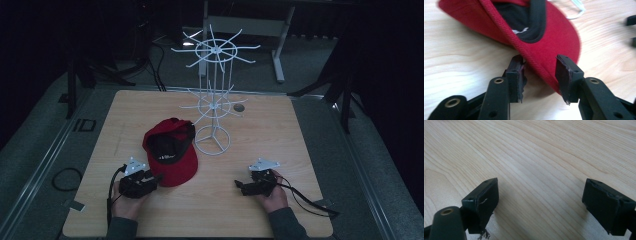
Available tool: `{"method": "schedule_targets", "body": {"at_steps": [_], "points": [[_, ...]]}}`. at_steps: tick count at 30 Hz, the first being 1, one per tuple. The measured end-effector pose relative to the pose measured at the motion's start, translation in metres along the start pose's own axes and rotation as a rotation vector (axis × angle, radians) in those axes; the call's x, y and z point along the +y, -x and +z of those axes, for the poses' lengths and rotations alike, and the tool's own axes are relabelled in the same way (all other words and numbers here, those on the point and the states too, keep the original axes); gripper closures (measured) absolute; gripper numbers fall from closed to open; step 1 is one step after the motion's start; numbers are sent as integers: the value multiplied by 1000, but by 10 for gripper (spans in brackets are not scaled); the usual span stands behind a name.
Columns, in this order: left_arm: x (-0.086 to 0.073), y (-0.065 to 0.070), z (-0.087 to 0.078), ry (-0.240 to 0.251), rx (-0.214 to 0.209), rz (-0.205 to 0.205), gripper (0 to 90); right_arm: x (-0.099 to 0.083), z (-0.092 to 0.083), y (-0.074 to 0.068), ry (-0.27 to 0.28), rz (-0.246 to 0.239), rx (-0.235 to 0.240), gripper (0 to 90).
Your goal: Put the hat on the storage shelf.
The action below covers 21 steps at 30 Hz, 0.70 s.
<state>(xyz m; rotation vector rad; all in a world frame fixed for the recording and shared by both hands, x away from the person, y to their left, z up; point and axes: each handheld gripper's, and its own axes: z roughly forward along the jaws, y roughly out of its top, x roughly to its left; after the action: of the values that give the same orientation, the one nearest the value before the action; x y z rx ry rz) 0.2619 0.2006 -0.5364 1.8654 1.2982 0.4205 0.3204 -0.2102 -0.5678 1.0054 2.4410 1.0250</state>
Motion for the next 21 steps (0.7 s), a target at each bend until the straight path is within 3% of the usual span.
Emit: {"method": "schedule_targets", "body": {"at_steps": [3,4,5,6,8,14,21], "points": [[0,-5,2,-6,0,-14,614,0,0,0,0,0,0,136],[-1,-8,5,-11,-27,-32,613,0,0,0,1,0,0,136],[-1,-8,5,-11,-27,-32,608,0,0,0,1,0,0,136],[-1,-10,10,-26,-81,-41,598,0,0,0,0,-1,0,136],[-1,-9,16,-27,-109,-51,592,0,0,0,1,0,0,136],[1,-8,30,-50,-149,-71,553,0,0,0,1,0,0,136],[1,-7,37,-64,-154,-86,492,0,0,0,1,0,0,136]]}}
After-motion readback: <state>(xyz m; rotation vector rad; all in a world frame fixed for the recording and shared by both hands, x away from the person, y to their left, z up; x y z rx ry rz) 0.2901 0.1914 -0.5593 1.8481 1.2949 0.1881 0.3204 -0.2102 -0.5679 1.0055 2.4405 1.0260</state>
